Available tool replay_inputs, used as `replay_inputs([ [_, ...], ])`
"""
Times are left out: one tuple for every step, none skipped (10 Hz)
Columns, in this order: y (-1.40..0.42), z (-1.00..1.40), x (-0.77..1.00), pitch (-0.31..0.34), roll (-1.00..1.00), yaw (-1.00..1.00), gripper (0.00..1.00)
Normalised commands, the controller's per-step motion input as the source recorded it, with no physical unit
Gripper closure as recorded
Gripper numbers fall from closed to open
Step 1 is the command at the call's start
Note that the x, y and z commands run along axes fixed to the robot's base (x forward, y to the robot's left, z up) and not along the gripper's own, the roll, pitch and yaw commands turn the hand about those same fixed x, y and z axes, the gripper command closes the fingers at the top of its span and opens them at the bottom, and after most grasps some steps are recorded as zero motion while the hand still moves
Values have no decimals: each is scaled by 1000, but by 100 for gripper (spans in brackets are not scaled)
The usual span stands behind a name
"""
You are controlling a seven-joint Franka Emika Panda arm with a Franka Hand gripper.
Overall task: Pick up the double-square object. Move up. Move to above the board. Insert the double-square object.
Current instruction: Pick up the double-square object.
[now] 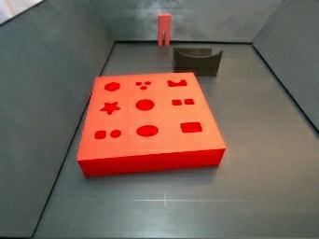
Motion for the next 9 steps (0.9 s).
replay_inputs([
  [9, -57, 0, -39, 0, -14, 0],
  [700, -40, 0, -93, 0, 40, 0],
  [803, -260, 140, -114, -4, 260, 0],
  [740, -449, 137, -191, -59, 351, 0],
  [737, -520, 174, -217, -81, 349, 0],
  [717, -517, 200, -211, -87, 354, 0],
  [709, -494, 274, -176, -130, 300, 0],
  [714, -337, 357, -124, -173, 214, 0],
  [703, -246, 414, -93, -201, 177, 0],
])
